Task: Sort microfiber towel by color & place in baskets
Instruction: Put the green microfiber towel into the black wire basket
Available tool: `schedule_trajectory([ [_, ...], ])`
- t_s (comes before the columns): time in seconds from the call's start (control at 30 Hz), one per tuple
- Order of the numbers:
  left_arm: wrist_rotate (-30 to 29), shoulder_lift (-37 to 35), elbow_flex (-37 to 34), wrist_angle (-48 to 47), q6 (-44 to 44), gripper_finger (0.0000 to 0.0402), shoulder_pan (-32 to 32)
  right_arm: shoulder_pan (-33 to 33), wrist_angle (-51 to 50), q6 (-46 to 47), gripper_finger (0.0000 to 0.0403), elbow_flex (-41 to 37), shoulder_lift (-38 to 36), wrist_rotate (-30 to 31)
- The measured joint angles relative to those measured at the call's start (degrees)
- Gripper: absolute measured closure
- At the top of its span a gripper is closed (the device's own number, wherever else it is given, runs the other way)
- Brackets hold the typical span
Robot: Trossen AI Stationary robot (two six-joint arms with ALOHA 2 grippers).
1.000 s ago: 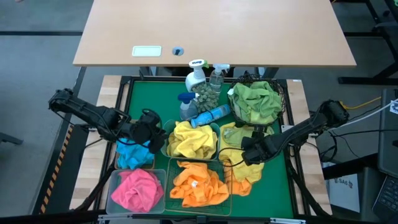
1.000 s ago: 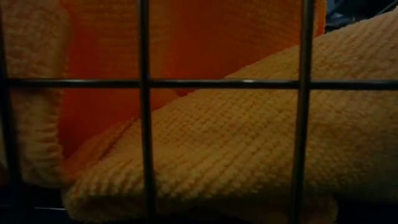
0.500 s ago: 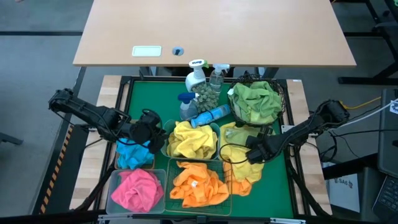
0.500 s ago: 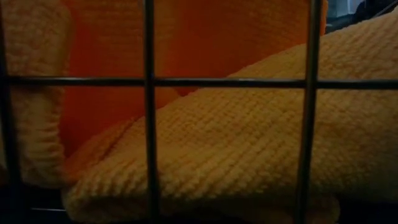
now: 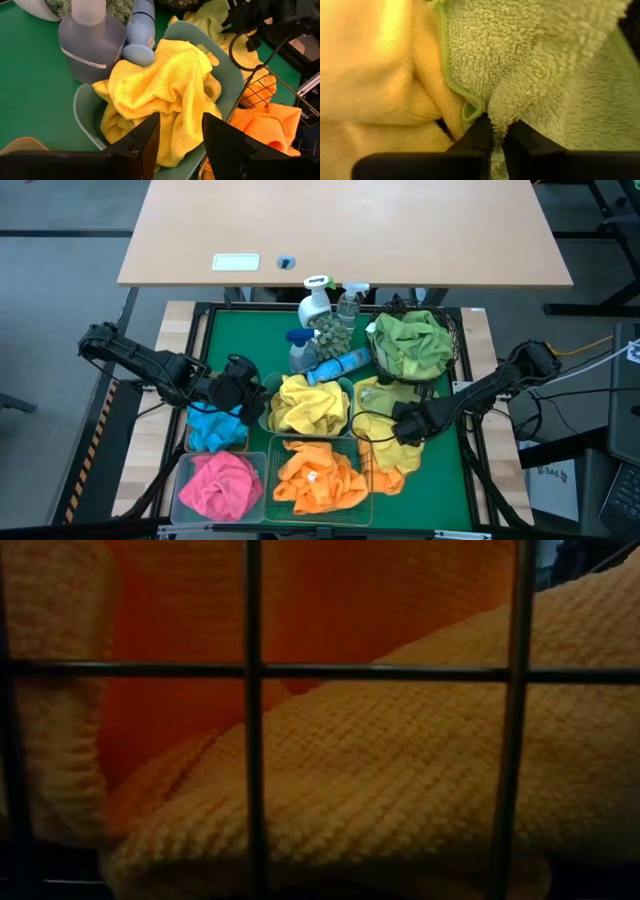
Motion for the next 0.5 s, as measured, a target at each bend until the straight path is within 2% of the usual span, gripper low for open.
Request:
schedule_trajectory([
  [0.27,0.0,0.0,0.0,0.0,1.8,0.0262,0.0,0.0,-11.8,-2.7,0.0395,9.2,0.0,0.6],
  [0.5,0.0,0.0,0.0,0.0,1.9,0.0262,0.0,0.0,-23.8,-3.3,0.0391,20.5,0.0,6.9],
])
